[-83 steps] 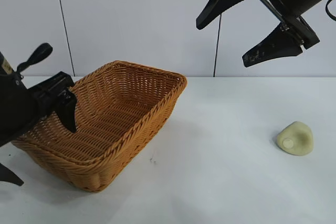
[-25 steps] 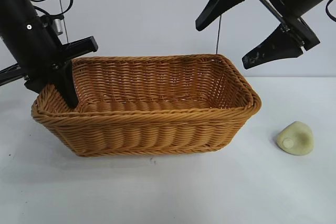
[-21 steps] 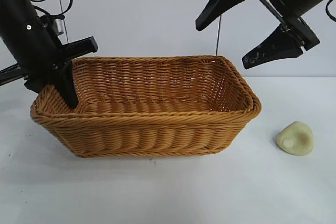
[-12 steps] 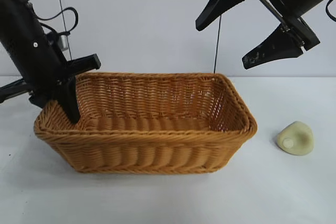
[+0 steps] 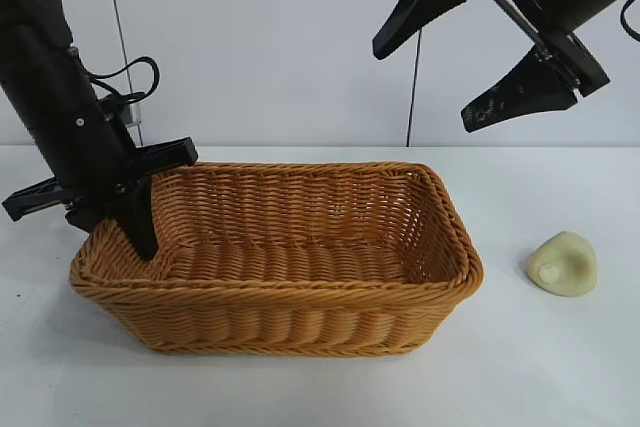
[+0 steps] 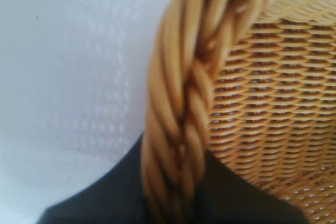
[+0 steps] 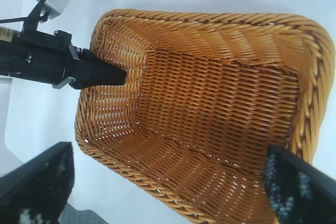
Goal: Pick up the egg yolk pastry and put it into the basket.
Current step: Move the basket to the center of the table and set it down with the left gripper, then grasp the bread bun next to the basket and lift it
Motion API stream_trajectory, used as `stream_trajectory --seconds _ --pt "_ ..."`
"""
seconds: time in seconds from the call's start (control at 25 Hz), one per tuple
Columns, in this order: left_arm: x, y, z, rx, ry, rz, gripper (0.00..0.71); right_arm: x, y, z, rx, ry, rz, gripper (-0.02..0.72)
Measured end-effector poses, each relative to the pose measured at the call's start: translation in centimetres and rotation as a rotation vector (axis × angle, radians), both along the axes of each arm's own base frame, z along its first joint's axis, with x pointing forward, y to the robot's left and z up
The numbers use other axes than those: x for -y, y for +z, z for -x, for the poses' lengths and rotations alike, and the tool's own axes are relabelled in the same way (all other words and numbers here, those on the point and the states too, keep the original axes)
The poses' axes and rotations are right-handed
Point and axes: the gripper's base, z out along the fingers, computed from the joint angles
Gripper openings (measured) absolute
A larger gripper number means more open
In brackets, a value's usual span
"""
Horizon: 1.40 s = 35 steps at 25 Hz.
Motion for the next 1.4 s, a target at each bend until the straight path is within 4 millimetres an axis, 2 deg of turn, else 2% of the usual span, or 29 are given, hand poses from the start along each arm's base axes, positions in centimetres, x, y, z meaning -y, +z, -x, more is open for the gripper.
stream_trajectory --seconds 0.04,0.08,0.24,0.28,0.36,0.48,0.56,0.84,1.04,1.16,1.4 --pt "0.0 0.0 0.0 -0.004 0.001 0.002 0.132 0.0 0.0 0.0 0.0 0.0 0.0 0.696" --pt "0.0 -0.1 0.1 -0.012 0.007 0.005 0.186 0.0 0.0 0.0 0.0 0.0 0.0 0.696" --pt "0.1 -0.1 0.2 -0.029 0.003 0.01 0.543 0.0 0.0 0.0 0.0 0.0 0.0 0.696" --pt "0.1 0.0 0.3 -0.034 0.001 0.01 0.601 0.0 0.0 0.0 0.0 0.0 0.0 0.696" --pt "0.1 0.0 0.4 -0.047 -0.004 0.011 0.656 0.0 0.0 0.0 0.0 0.0 0.0 0.696" --pt "0.1 0.4 0.6 -0.061 -0.014 0.016 0.685 0.0 0.0 0.0 0.0 0.0 0.0 0.696" --pt "0.2 1.4 0.4 -0.041 -0.019 0.023 0.69 0.0 0.0 0.0 0.0 0.0 0.0 0.696" --pt "0.4 7.7 -0.8 0.042 -0.091 0.025 0.692 0.0 0.0 0.0 0.0 0.0 0.0 0.696" --pt "-0.6 11.8 -2.2 0.15 -0.126 -0.106 0.692 0.0 0.0 0.0 0.0 0.0 0.0 0.696" --pt "-1.3 13.1 -2.9 0.215 -0.136 -0.199 0.692 0.0 0.0 0.0 0.0 0.0 0.0 0.696" --pt "-2.4 13.2 -3.2 0.229 -0.136 -0.267 0.692 0.0 0.0 0.0 0.0 0.0 0.0 0.696"
